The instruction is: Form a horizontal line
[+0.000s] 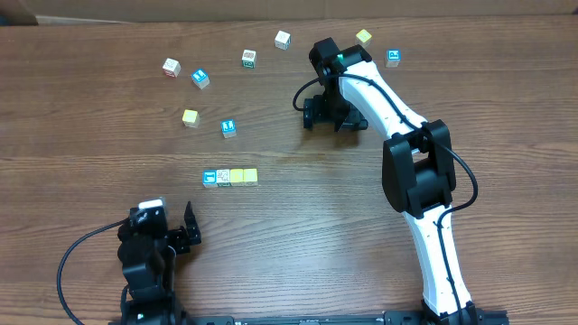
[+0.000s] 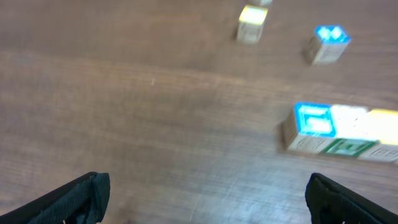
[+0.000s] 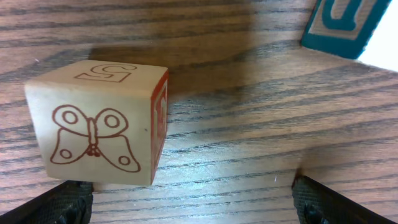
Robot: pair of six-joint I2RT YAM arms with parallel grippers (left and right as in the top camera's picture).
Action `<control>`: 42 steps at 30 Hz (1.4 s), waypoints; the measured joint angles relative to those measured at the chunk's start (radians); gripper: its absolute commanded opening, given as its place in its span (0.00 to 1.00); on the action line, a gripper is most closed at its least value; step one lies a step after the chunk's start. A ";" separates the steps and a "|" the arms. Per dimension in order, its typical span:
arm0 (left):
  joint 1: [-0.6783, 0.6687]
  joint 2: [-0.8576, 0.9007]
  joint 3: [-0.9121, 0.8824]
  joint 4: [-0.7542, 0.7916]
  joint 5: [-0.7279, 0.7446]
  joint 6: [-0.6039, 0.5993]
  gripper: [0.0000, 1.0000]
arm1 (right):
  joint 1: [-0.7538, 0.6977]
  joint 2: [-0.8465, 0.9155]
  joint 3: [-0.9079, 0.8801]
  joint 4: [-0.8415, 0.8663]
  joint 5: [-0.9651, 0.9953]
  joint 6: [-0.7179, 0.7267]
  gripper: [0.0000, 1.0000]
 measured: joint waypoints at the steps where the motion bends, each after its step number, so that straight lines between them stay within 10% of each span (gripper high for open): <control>1: -0.010 -0.019 0.000 0.000 0.000 0.000 1.00 | 0.000 0.000 0.000 0.000 0.000 0.000 1.00; 17: -0.180 -0.379 0.000 0.001 -0.001 0.103 1.00 | 0.000 0.000 0.000 0.000 0.000 0.000 1.00; 42: -0.180 -0.399 0.000 0.000 -0.007 0.132 1.00 | 0.000 0.000 0.000 0.000 0.000 0.000 1.00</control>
